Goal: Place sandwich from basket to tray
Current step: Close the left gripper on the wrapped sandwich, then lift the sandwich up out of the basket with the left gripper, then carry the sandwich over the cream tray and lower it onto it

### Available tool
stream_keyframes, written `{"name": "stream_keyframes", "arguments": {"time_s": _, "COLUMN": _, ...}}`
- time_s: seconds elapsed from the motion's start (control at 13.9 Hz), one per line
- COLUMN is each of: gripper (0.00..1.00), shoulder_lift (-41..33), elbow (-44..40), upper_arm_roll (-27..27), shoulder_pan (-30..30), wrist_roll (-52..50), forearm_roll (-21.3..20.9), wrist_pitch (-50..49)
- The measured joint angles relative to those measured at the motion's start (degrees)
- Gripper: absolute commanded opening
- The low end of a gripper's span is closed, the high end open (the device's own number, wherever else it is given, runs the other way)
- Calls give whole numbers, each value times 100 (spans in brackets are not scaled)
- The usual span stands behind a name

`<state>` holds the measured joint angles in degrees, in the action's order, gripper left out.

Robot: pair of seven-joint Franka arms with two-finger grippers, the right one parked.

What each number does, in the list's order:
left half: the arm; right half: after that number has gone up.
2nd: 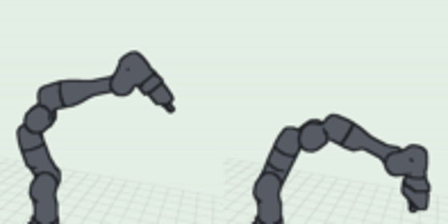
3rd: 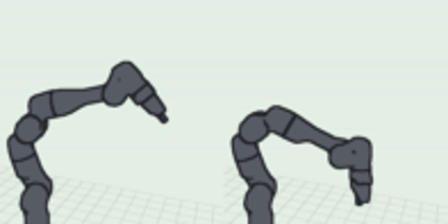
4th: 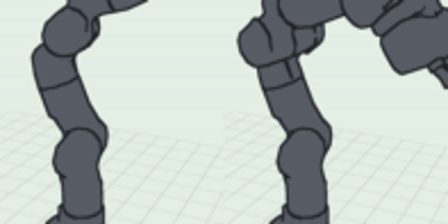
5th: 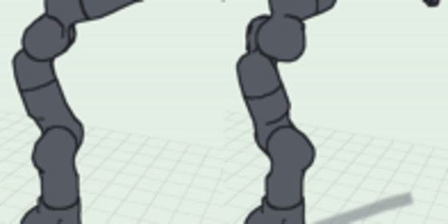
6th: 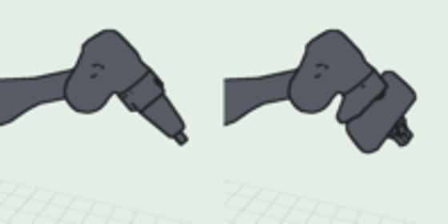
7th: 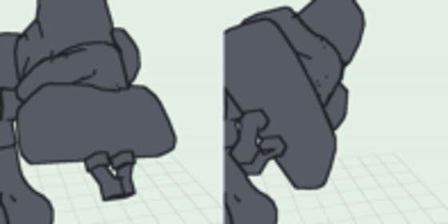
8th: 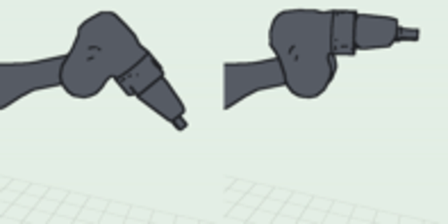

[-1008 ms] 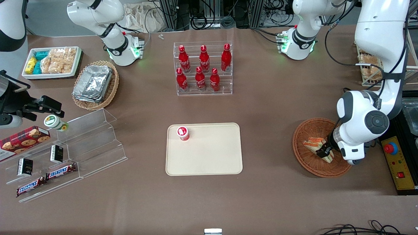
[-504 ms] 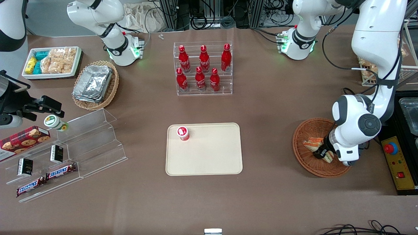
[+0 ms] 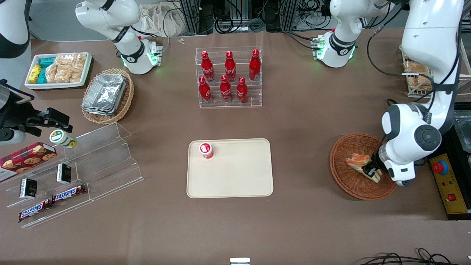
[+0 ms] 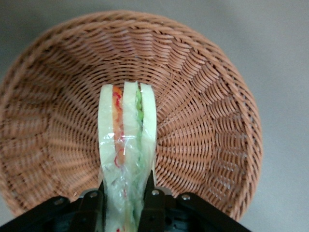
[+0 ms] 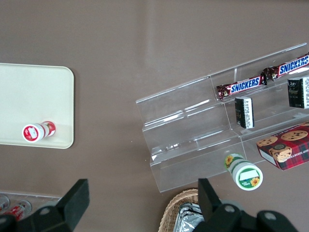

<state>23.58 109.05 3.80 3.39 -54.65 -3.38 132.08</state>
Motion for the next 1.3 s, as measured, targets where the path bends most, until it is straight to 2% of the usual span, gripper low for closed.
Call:
{"name": "stream_keyframes", "arguments": {"time_s": 0.22, "gripper": 0, "shoulder_lift": -476, "elbow": -413, "upper_arm_roll": 98, "shoulder_pan": -18, "wrist_roll": -81, "forearm_roll": 0, "wrist_pitch": -1220}}
{"name": "stream_keyframes", "arguments": {"time_s": 0.43, "gripper": 0, "shoulder_lift": -767, "elbow": -1447, "upper_arm_roll": 314, "shoulder_pan": -40, "wrist_roll": -102, "forearm_roll": 2, "wrist_pitch": -2958}}
{"name": "stream_keyframes", "arguments": {"time_s": 0.65, "gripper": 0, "shoulder_lift": -817, "elbow": -2297, "upper_arm_roll": 749, "shoulder_pan": -60, "wrist_roll": -99, "forearm_roll": 3, "wrist_pitch": -3962}}
{"name": "stream_keyframes", "arguments": {"time_s": 1.01, "gripper": 0, "shoulder_lift": -810, "elbow": -2536, "upper_arm_roll": 1707, "shoulder_pan": -108, "wrist_roll": 510, "forearm_roll": 4, "wrist_pitch": -4307}}
{"name": "stream_keyframes", "arguments": {"time_s": 1.3, "gripper": 0, "shoulder_lift": -581, "elbow": -2532, "upper_arm_roll": 2309, "shoulder_pan": -198, "wrist_roll": 868, "forearm_roll": 3, "wrist_pitch": -4188}}
